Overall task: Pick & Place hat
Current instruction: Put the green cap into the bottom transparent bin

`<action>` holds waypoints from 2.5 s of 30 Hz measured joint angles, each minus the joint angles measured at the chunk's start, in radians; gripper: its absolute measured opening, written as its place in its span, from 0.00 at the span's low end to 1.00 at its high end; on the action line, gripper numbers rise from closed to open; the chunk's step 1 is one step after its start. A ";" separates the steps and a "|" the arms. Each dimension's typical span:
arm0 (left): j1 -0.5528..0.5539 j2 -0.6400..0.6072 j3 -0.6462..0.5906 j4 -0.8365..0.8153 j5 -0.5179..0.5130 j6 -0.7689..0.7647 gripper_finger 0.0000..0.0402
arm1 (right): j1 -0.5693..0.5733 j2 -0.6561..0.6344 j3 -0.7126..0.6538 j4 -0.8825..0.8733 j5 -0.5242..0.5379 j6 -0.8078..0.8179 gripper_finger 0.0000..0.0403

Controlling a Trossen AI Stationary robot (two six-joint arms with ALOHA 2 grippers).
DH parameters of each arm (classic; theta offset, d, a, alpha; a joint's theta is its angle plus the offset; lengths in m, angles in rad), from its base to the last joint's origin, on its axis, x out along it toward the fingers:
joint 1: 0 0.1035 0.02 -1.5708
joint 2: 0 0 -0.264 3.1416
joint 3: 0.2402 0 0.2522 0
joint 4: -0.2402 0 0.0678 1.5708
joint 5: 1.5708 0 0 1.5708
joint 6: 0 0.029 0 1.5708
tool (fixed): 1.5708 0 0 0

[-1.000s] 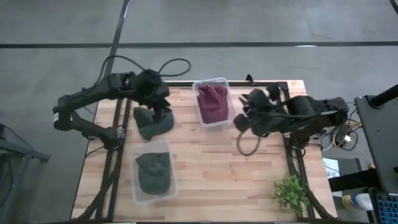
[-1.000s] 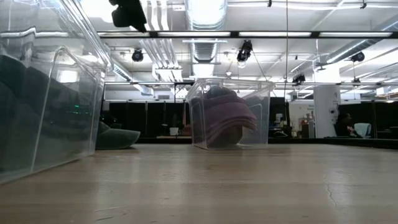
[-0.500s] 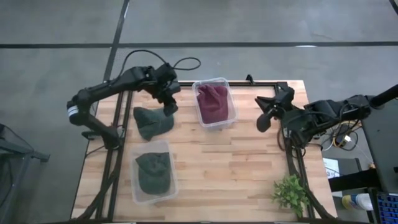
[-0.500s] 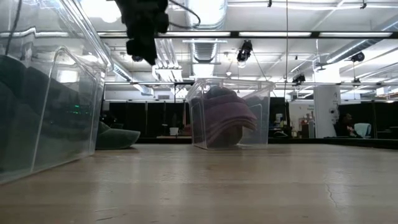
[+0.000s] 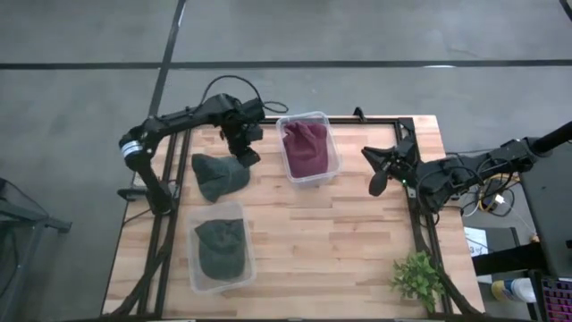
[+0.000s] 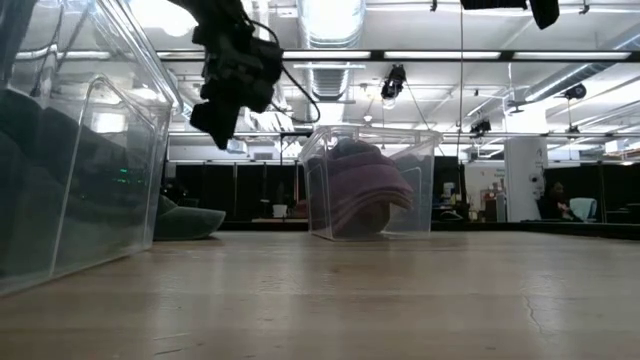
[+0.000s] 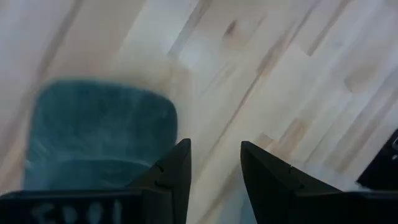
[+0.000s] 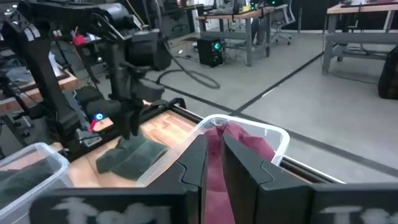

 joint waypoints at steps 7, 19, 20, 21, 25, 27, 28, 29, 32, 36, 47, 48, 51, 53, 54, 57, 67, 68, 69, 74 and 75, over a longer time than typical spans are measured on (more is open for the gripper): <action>-0.001 0.106 0.000 0.006 0.000 -0.149 0.33 | 0.000 0.002 0.004 0.008 0.000 -0.012 0.11; -0.002 0.157 0.000 0.068 -0.080 -0.445 0.33 | 0.000 0.000 0.004 0.008 -0.029 -0.026 0.11; -0.004 0.142 0.000 0.070 -0.145 -0.461 0.33 | 0.000 0.000 0.004 0.008 -0.029 -0.027 0.11; -0.008 0.124 0.000 0.068 -0.226 -0.487 0.33 | 0.000 0.001 0.004 0.008 -0.029 -0.027 0.11; -0.016 0.069 -0.001 0.067 -0.480 -0.657 0.33 | 0.000 0.000 0.004 0.007 -0.029 -0.042 0.11; -0.016 0.064 -0.007 0.067 -0.488 -0.726 0.33 | 0.000 0.000 0.004 0.008 -0.029 -0.058 0.11; -0.017 0.063 -0.014 0.068 -0.487 -0.762 0.33 | 0.000 0.000 0.004 0.010 -0.029 -0.062 0.11; -0.017 0.063 -0.021 0.067 -0.485 -0.797 0.33 | 0.000 0.001 0.005 0.011 -0.029 -0.064 0.11; -0.019 0.069 -0.049 0.077 -0.482 -0.891 0.33 | 0.000 0.001 0.005 0.011 -0.029 -0.064 0.11; -0.022 0.081 -0.090 0.078 -0.481 -1.006 0.33 | 0.000 0.001 0.005 0.011 -0.029 -0.064 0.11; -0.080 0.091 -0.138 0.165 -0.510 -1.017 0.33 | 0.000 0.001 0.005 0.011 -0.029 -0.064 0.11; -0.084 0.093 -0.138 0.166 -0.514 -1.017 0.33 | 0.000 0.001 0.005 0.011 -0.029 -0.064 0.11; -0.093 0.114 -0.145 0.167 -0.514 -1.016 0.33 | 0.000 0.001 0.005 0.012 -0.029 -0.064 0.11; -0.100 0.132 -0.150 0.164 -0.510 -1.012 0.33 | 0.000 0.001 0.005 0.013 -0.029 -0.064 0.11; -0.106 0.140 -0.151 0.160 -0.510 -1.013 0.33 | 0.000 0.001 0.005 0.013 -0.029 -0.064 0.11; -0.123 0.150 -0.156 0.156 -0.505 -1.030 0.33 | 0.000 0.001 0.005 0.014 -0.029 -0.062 0.11; -0.133 0.155 -0.240 0.111 -0.514 -1.059 0.33 | 0.000 0.002 0.005 0.017 -0.028 -0.061 0.11; -0.133 0.154 -0.250 0.107 -0.514 -1.065 0.33 | 0.000 0.002 0.005 0.017 -0.029 -0.061 0.11; -0.134 0.153 -0.259 0.102 -0.514 -1.069 0.33 | 0.000 0.002 0.005 0.017 -0.029 -0.061 0.11; -0.134 0.151 -0.281 0.093 -0.525 -1.057 0.33 | 0.000 0.001 0.005 0.017 -0.028 -0.061 0.11; -0.135 0.151 -0.281 0.087 -0.533 -1.055 0.33 | 0.000 0.001 0.005 0.016 -0.028 -0.061 0.11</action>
